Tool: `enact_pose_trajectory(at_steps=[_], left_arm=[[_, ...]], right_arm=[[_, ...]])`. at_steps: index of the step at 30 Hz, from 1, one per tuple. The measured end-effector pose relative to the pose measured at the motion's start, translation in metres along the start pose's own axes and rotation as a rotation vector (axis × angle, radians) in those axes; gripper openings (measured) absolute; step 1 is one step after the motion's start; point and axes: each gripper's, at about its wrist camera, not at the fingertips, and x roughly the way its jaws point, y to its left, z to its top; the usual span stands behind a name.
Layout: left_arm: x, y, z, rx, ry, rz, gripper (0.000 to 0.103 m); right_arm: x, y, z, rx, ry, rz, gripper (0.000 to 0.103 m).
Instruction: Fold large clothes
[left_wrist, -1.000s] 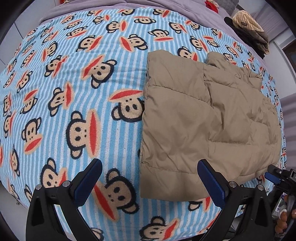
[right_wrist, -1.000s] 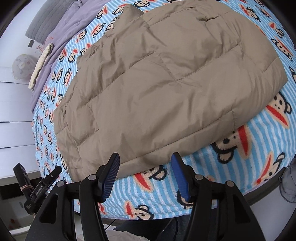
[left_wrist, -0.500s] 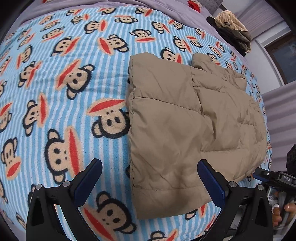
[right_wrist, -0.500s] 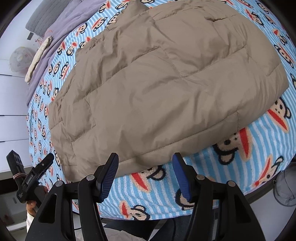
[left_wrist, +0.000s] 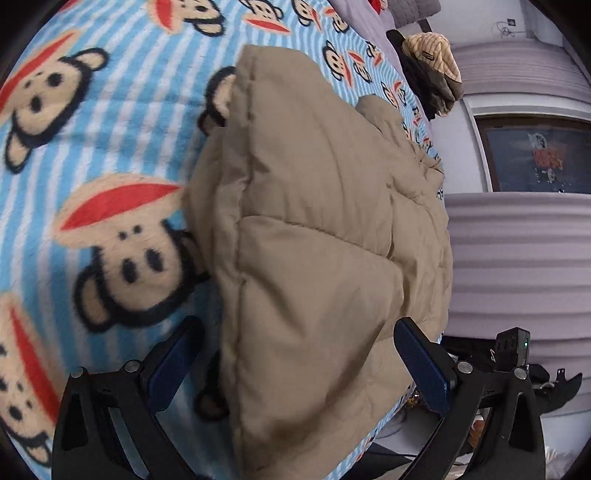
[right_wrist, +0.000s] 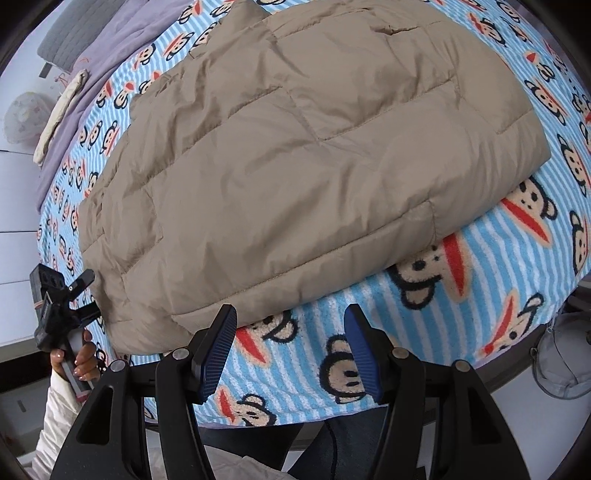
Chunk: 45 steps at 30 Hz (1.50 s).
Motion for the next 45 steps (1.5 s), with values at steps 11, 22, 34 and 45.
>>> enact_pose_trajectory(at_steps=[11, 22, 34, 45], left_arm=[[0.049, -0.043, 0.01, 0.178, 0.079, 0.208, 0.074], [0.023, -0.13, -0.002, 0.233, 0.021, 0.349, 0.023], [0.022, -0.284, -0.013, 0.258, -0.073, 0.363, 0.023], [0.115, -0.405, -0.012, 0.326, -0.027, 0.511, 0.028]], right_arm=[[-0.012, 0.016, 0.013, -0.057, -0.028, 0.008, 0.064], [-0.013, 0.04, 0.07, -0.276, -0.152, 0.006, 0.023], [0.048, 0.036, 0.142, -0.343, -0.081, 0.167, 0.022], [0.055, -0.015, 0.172, -0.188, 0.051, 0.382, 0.016]])
